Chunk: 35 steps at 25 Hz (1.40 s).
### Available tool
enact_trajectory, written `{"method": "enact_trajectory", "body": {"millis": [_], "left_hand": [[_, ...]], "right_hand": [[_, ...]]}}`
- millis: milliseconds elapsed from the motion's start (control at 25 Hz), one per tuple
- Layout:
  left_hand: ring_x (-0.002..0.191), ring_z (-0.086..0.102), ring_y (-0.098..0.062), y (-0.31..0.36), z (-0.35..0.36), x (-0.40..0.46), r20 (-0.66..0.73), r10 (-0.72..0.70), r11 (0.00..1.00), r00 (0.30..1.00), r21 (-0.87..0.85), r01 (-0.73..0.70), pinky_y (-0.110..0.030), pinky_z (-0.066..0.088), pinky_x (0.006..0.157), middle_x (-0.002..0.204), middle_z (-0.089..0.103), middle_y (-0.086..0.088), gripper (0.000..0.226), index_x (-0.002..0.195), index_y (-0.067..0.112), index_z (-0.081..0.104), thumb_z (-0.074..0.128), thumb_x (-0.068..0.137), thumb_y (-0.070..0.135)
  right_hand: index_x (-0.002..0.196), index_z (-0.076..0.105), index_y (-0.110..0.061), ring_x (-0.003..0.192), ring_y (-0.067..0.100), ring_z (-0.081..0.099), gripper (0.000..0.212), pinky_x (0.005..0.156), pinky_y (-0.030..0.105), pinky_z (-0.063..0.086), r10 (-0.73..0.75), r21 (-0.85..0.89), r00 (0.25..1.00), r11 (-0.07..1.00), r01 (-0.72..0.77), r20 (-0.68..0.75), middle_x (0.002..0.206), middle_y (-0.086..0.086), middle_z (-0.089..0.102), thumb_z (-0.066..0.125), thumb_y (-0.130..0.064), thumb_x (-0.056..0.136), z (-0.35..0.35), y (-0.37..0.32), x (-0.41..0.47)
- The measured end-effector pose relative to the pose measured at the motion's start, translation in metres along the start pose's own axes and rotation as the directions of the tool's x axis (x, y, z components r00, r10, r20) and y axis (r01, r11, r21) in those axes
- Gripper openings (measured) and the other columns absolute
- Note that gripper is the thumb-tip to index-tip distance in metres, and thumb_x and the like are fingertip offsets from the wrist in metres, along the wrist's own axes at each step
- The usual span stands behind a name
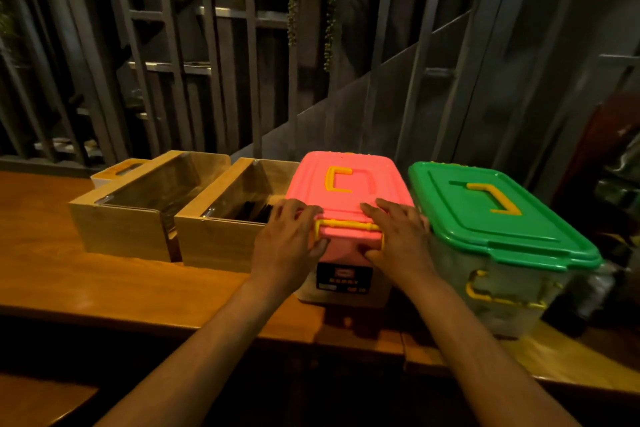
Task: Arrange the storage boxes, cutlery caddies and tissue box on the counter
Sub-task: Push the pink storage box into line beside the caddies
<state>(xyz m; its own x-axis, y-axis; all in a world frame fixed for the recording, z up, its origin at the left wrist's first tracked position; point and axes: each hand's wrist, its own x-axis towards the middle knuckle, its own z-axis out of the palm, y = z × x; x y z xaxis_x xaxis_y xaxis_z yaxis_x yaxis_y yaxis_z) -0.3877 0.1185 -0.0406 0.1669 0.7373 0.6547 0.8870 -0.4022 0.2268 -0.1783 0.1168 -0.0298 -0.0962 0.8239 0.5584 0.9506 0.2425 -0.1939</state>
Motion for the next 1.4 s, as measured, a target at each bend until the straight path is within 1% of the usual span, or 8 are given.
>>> {"method": "enact_trajectory", "body": {"millis": [120,280,440,560,800,1200,1280,1400], "left_hand": [[0.123,0.043,-0.026,-0.010,0.008,0.006,0.002,0.006,1.000,1.000,-0.012,-0.006,-0.040,0.054,0.079,0.126,0.050,-0.004,0.047,0.124,0.025,0.052,0.061,0.082,0.043],[0.126,0.040,-0.027,-0.024,0.013,0.021,0.066,0.069,0.997,0.995,-0.029,-0.068,-0.044,0.046,0.097,0.132,0.049,-0.004,0.053,0.131,0.027,0.048,0.061,0.083,0.045],[0.127,0.043,-0.023,-0.045,0.000,0.059,0.301,0.075,0.997,0.951,0.000,-0.078,-0.039,0.042,0.096,0.138,0.051,0.002,0.060,0.137,0.042,0.046,0.061,0.082,0.061],[0.125,0.048,-0.021,-0.057,-0.003,0.081,0.407,0.092,0.995,0.909,-0.011,-0.096,-0.040,0.046,0.093,0.138,0.054,0.003,0.064,0.136,0.045,0.048,0.062,0.078,0.067],[0.123,0.052,-0.020,-0.062,0.007,0.089,0.375,0.106,0.994,0.921,-0.073,-0.085,-0.041,0.050,0.090,0.136,0.058,0.005,0.063,0.133,0.043,0.054,0.067,0.075,0.065],[0.127,0.049,-0.021,-0.059,0.013,0.087,0.353,0.067,0.994,0.933,-0.103,-0.032,-0.042,0.048,0.093,0.140,0.054,0.004,0.062,0.135,0.042,0.050,0.068,0.079,0.058],[0.130,0.047,-0.021,-0.056,0.012,0.085,0.358,0.063,0.996,0.931,-0.084,-0.035,-0.042,0.048,0.093,0.142,0.051,0.005,0.060,0.137,0.041,0.048,0.065,0.082,0.057],[0.133,0.043,-0.023,-0.051,0.012,0.076,0.338,0.063,0.997,0.939,0.016,-0.072,-0.043,0.048,0.092,0.147,0.046,0.004,0.057,0.141,0.041,0.040,0.055,0.088,0.058]], "right_hand": [[0.139,0.045,-0.036,0.128,0.030,0.038,0.083,0.104,0.039,0.021,0.015,0.001,1.000,1.000,-0.015,-0.004,0.147,0.001,0.045,0.080,-0.033,0.063,0.007,-0.005,0.004],[0.138,0.047,-0.034,0.126,0.032,0.040,0.084,0.102,0.041,0.026,0.021,0.005,1.000,1.000,-0.021,-0.014,0.146,0.004,0.046,0.082,-0.032,0.061,0.016,-0.005,0.018],[0.136,0.049,-0.033,0.123,0.035,0.044,0.087,0.104,0.052,0.034,0.043,-0.014,0.999,0.999,-0.043,0.002,0.143,0.005,0.050,0.085,-0.032,0.057,0.026,0.002,0.036],[0.137,0.047,-0.035,0.125,0.034,0.042,0.087,0.104,0.056,0.034,0.048,-0.021,0.999,0.999,-0.048,0.014,0.144,0.003,0.048,0.085,-0.033,0.059,0.034,0.005,0.042],[0.139,0.044,-0.036,0.124,0.032,0.040,0.085,0.103,0.053,0.036,0.059,-0.035,0.998,0.998,-0.059,0.010,0.146,0.001,0.046,0.083,-0.035,0.063,0.038,0.006,0.052],[0.139,0.043,-0.037,0.126,0.031,0.039,0.082,0.105,0.050,0.035,0.078,-0.042,0.997,0.996,-0.077,0.028,0.145,0.001,0.046,0.081,-0.039,0.067,0.038,0.006,0.058],[0.140,0.041,-0.037,0.128,0.030,0.037,0.081,0.107,0.047,0.033,0.088,-0.053,0.995,0.995,-0.085,0.047,0.147,0.000,0.044,0.080,-0.038,0.069,0.037,0.004,0.057],[0.143,0.035,-0.037,0.134,0.029,0.030,0.081,0.110,0.048,0.029,0.110,-0.059,0.989,0.993,-0.104,0.099,0.152,0.000,0.036,0.077,-0.038,0.074,0.031,-0.001,0.055]]}}
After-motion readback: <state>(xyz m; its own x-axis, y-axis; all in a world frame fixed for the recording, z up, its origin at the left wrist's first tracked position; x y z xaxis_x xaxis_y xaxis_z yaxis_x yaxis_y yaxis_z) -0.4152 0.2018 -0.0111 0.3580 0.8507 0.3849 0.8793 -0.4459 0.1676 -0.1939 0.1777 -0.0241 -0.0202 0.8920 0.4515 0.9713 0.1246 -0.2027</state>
